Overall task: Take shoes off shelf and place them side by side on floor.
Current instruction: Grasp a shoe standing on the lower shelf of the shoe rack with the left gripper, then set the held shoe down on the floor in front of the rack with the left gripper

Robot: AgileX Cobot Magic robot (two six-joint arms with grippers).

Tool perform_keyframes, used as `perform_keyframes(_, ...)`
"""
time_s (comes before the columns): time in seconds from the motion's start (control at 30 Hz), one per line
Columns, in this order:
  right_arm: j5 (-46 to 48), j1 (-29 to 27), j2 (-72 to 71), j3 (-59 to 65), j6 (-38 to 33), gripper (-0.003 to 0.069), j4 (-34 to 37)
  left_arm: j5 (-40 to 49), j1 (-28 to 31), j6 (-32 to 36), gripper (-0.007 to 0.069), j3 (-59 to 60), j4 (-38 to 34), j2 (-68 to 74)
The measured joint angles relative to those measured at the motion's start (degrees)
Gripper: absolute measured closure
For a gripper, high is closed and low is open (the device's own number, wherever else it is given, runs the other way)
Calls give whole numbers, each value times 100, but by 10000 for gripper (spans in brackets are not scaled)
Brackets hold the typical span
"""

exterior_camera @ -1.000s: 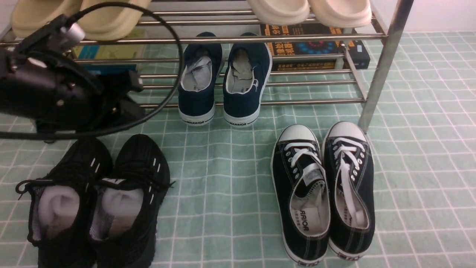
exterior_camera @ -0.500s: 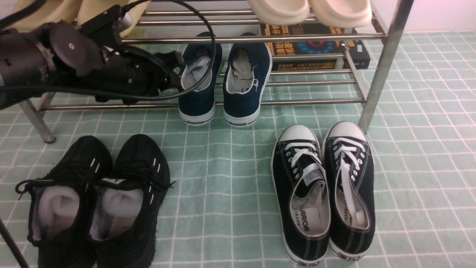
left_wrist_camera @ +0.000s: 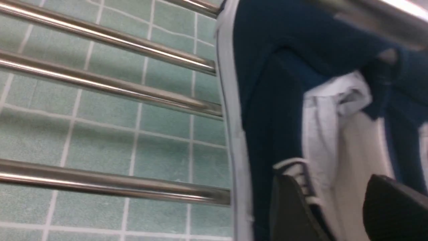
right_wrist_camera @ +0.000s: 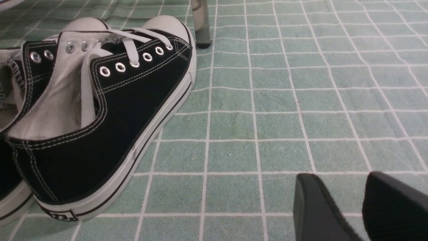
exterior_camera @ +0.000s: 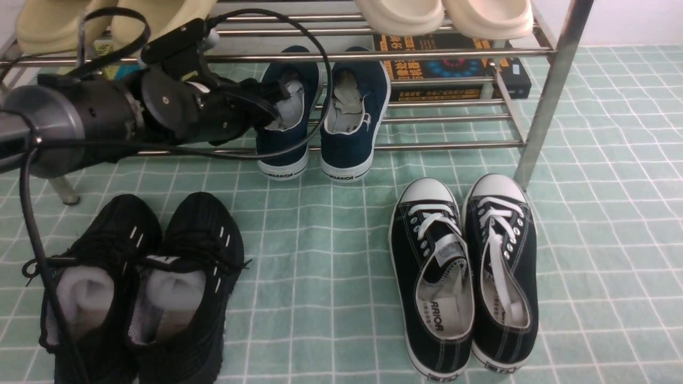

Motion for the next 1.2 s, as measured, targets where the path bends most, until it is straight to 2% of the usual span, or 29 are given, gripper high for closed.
perform_keyframes(0.33,0,0,0,0,0,419,0,-434,-2,0,298,-38,-25,429)
perform_keyframes(0.43,0,0,0,0,0,419,0,-457,-7,-56,369,-43,-52,469)
perform_keyframes(0.53,0,0,0,0,0,419,0,-392,-14,-71,532,-47,-65,434)
perform_keyframes(0.6,0,0,0,0,0,419,0,-266,-14,-71,568,-47,-65,372)
perform_keyframes(1.0,0,0,0,0,0,419,0,1484,4,-272,564,16,11,-917)
perform_keyframes(1.1,0,0,0,0,0,419,0,2122,4,-576,564,29,349,-1205)
perform_keyframes(1.2,0,0,0,0,0,419,0,2668,4,-1165,564,28,941,-1499)
